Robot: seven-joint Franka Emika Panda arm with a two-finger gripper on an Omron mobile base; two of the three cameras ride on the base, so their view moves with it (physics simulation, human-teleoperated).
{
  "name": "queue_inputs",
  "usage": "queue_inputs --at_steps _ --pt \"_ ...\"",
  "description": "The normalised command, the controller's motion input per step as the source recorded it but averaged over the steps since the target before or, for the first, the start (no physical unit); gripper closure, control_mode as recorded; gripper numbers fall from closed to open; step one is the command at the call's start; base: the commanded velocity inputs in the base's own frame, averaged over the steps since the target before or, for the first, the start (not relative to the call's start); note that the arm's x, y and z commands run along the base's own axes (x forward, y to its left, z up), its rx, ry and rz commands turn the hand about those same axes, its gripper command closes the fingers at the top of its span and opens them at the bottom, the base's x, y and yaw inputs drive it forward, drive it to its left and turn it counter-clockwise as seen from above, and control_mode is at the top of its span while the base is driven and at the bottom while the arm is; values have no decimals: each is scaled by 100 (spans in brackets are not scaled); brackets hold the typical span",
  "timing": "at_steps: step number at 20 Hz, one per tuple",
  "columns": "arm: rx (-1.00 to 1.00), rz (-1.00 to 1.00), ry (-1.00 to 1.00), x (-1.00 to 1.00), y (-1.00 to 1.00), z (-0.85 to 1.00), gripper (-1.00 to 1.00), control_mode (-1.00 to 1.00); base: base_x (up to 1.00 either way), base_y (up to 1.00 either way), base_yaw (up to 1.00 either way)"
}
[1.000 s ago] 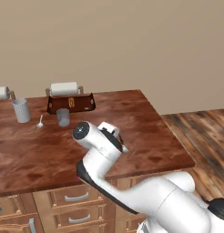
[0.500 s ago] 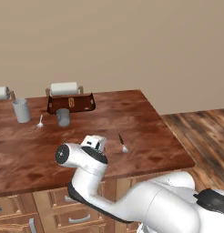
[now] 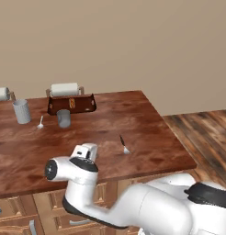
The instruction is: Take the tongs from the drawer on the left and place them on the dining counter next to the tray containing the hot dog.
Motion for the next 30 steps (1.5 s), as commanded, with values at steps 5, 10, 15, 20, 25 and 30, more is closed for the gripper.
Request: queue_inputs --at_steps 5,10,15,20,25,30 --pt "-15 3 -6 -27 32 -26 -100 -100 0 0 0" --pt "-7 2 -6 -22 12 -10 -100 -100 0 0 0" --pt "-5 0 -10 -33 2 -5 -100 -100 0 0 0" --pt "-4 1 -14 -37 0 -11 -100 -100 0 0 0" --pt "-2 4 -10 -24 0 -24 -100 -100 0 0 0" --pt "0 4 -7 -11 0 -27 -100 -100 0 0 0"
